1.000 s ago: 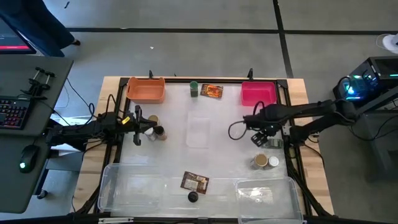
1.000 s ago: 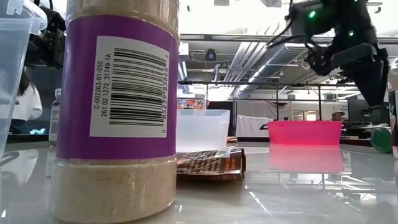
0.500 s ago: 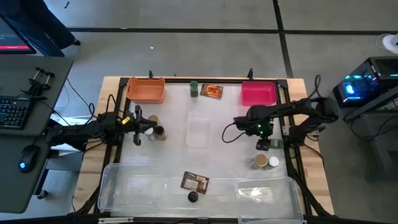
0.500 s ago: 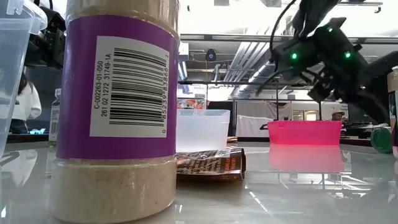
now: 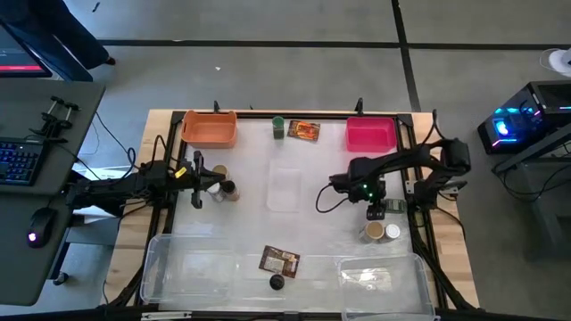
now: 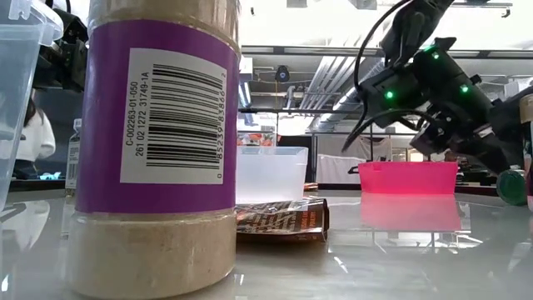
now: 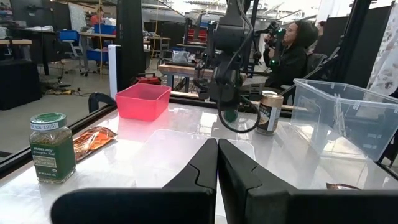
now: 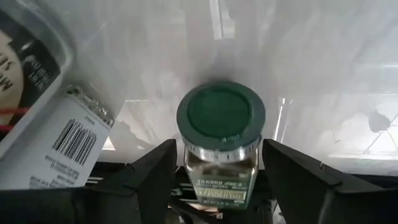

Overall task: Sort spices by type
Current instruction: Put the bottom green seasoning bottle into the red bin

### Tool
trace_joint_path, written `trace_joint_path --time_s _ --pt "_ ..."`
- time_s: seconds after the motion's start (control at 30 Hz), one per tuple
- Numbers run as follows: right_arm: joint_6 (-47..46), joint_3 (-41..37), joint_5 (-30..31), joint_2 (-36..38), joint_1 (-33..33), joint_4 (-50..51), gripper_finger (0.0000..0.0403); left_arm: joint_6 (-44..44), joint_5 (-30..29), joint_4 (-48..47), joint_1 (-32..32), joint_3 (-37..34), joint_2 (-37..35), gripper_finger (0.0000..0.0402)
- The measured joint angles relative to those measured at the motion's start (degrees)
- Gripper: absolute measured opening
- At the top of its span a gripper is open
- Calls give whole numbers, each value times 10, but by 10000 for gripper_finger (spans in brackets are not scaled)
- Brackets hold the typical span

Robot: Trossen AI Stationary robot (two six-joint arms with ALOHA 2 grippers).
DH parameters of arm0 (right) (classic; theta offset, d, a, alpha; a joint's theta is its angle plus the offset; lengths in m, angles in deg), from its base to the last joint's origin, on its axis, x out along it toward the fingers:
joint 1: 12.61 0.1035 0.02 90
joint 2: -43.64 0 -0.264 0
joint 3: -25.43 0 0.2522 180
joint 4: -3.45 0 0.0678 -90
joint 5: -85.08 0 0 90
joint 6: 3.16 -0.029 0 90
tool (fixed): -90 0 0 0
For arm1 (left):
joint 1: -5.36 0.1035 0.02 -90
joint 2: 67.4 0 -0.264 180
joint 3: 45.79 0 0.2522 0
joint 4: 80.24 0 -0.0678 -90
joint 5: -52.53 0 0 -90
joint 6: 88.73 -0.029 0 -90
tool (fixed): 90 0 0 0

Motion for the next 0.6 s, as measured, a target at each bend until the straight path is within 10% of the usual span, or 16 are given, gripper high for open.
trace_joint_path --time_s 0.3,0.6 --pt "-19 0 50 -29 3 -5 220 0 0 0 0 0 0 1" --pt "-37 3 55 -27 3 18 119 0 0 0 0 0 0 1"
